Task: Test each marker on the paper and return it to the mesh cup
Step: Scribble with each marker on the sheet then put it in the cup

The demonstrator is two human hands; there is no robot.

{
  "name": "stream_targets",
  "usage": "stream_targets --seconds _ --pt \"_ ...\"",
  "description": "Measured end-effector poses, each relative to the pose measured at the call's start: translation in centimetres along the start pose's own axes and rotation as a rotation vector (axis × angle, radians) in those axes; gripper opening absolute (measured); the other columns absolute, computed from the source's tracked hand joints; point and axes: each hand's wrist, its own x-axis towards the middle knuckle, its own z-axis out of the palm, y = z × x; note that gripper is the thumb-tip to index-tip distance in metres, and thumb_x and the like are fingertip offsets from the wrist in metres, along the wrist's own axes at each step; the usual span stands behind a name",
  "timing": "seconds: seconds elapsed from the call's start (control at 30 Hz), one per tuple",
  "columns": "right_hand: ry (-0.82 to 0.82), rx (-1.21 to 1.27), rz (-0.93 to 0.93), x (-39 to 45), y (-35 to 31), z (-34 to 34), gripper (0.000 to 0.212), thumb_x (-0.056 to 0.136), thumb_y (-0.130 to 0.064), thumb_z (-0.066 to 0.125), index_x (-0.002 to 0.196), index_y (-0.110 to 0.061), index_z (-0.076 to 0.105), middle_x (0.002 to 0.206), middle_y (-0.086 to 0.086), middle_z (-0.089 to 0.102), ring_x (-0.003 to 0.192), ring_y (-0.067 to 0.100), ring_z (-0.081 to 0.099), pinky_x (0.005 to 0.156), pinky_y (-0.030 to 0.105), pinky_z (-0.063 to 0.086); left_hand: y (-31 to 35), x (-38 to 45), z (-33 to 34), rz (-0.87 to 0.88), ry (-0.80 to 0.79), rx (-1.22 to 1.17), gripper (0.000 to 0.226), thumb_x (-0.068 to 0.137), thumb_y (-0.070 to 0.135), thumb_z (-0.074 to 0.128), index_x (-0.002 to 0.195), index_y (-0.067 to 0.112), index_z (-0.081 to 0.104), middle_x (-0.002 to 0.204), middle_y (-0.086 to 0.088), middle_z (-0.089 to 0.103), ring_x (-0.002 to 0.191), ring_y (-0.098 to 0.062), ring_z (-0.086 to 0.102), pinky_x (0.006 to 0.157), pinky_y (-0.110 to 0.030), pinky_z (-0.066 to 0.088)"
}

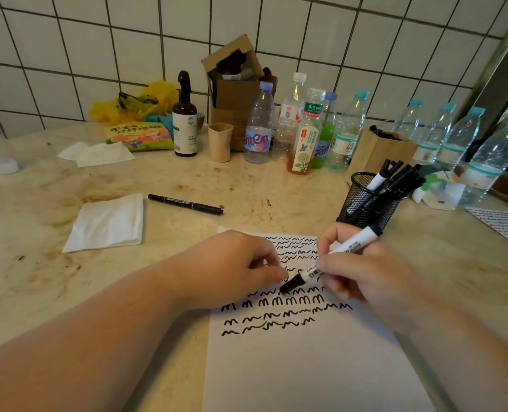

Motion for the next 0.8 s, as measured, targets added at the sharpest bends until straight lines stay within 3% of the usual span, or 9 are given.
stream_targets --seconds 0.13,0.23,0.37,0.47,0.6,0.8 --pt "-0.084 0.220 -0.038 -0.6 0.7 0.4 0.005 0.079 -0.016 0.070 0.083 -0.014 0.072 0.071 0.018 0.069 0.059 0.025 0.060 0.055 0.029 0.049 0.2 -0.2 0.0 0.055 0.019 0.025 0.020 0.088 0.059 0.057 0.092 0.041 0.065 0.075 0.015 0.062 0.070 0.000 0.057 0.058 -0.016 0.041" --pt "-0.138 0.326 -0.096 -0.6 0.8 0.3 0.029 0.086 -0.034 0.072 0.095 -0.006 0.072 0.084 0.027 0.072 0.066 0.032 0.067 0.064 0.041 0.049 0.3 -0.1 0.0 0.117 0.075 0.028 0.020 0.089 0.053 0.059 0.086 0.033 0.065 0.075 0.011 0.062 0.071 -0.006 0.056 0.061 -0.022 0.046" --pt "-0.133 0.360 -0.110 -0.7 0.6 0.6 0.051 0.077 -0.052 0.074 0.098 -0.006 0.071 0.087 0.029 0.072 0.069 0.035 0.069 0.059 0.035 0.053 0.8 -0.2 -0.1 0.105 0.140 -0.025 0.017 0.089 0.046 0.063 0.100 0.036 0.070 0.083 0.012 0.066 0.078 -0.007 0.060 0.070 -0.027 0.052" --pt "-0.061 0.363 -0.126 -0.5 0.5 0.6 0.038 0.080 -0.042 0.075 0.092 -0.006 0.072 0.082 0.030 0.071 0.062 0.034 0.067 0.054 0.033 0.051 1.0 -0.2 -0.3 0.106 0.179 0.091 0.020 0.091 0.046 0.059 0.105 0.036 0.070 0.078 0.017 0.062 0.077 -0.004 0.058 0.067 -0.022 0.048" --pt "-0.014 0.351 -0.133 -0.4 0.6 0.6 0.020 0.085 -0.020 0.057 0.083 -0.006 0.072 0.071 0.027 0.068 0.052 0.029 0.060 0.049 0.032 0.045 1.0 -0.3 -0.3 0.126 0.141 0.215 0.018 0.096 0.046 0.047 0.101 0.038 0.063 0.077 0.019 0.057 0.075 -0.002 0.055 0.063 -0.018 0.044" --pt "-0.057 0.347 -0.149 -0.1 0.5 0.8 0.015 0.085 -0.016 0.057 0.075 -0.009 0.065 0.058 0.017 0.061 0.043 0.026 0.053 0.043 0.030 0.041 1.6 -0.5 -0.5 0.130 0.089 0.256 0.019 0.097 0.049 0.041 0.084 0.039 0.049 0.069 0.014 0.054 0.063 -0.004 0.051 0.053 -0.016 0.034"
